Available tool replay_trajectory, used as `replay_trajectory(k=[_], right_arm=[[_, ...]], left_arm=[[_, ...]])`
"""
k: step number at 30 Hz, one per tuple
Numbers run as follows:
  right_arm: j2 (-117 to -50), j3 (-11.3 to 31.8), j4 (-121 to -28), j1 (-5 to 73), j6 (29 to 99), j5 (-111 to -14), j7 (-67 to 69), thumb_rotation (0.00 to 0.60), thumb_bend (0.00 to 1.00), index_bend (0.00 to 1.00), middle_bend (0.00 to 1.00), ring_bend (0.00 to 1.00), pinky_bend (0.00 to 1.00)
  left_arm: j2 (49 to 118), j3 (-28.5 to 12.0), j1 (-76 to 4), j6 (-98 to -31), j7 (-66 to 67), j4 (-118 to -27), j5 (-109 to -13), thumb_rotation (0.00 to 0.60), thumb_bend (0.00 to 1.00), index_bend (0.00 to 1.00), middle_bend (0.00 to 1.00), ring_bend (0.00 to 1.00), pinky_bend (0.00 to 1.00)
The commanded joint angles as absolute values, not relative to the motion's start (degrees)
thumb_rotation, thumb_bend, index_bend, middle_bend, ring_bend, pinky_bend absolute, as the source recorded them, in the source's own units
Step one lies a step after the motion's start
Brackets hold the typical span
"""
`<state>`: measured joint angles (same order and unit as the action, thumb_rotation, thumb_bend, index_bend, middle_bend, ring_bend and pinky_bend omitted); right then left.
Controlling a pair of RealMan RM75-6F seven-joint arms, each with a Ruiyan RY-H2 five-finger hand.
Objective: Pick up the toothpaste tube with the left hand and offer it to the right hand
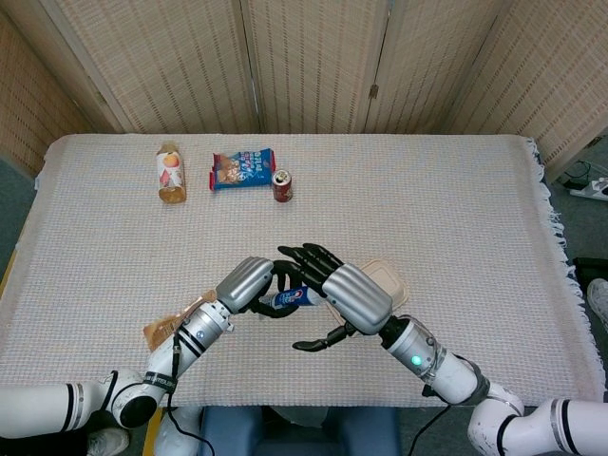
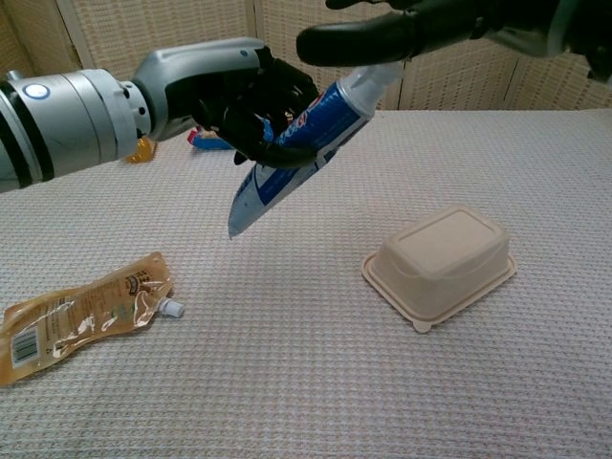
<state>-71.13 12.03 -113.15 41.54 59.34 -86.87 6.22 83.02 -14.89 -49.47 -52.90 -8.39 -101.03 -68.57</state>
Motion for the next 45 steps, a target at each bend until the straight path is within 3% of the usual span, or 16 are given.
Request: replay_trajectory(k=[1,13,30,45], right_arm=[[-72.5,12.7,-112.7,42.5,58.6,-85.6,5.8,0.274,0.20,0.00,0.00,0.00,0.00],[-78.3,13.9,-109.7,43.9,59.9,-83.9,8.0,0.271,0.20,0.00,0.00,0.00,0.00],[-81.5,13.8,-106.8,44.3,61.4,-85.2,16.0,0.272,0.20,0.00,0.00,0.00,0.00],[-79.2,13.7,-107.2,43.5,63.6,-86.9,15.6,0.265,0.20,0.00,0.00,0.00,0.00]], left_arm=[[83.4,-15.0,-49.4,-53.2,-8.5,-100.9,-68.8,0.600,0.81,0.75,0.79,0.72,0.75],[84.2,-16.0,-49.1,-53.3,-11.3,-100.8,-69.1,0.600,0.81,0.75,0.79,0.72,0.75],[84.8,-16.7,-48.9,-53.6,-13.8,-100.5,-70.2,0.600,0.81,0.75,0.79,0.72,0.75],[83.9,-16.0,-49.0,-52.1,-12.3,-99.6,-68.5,0.600,0.81,0.75,0.80,0.72,0.75]])
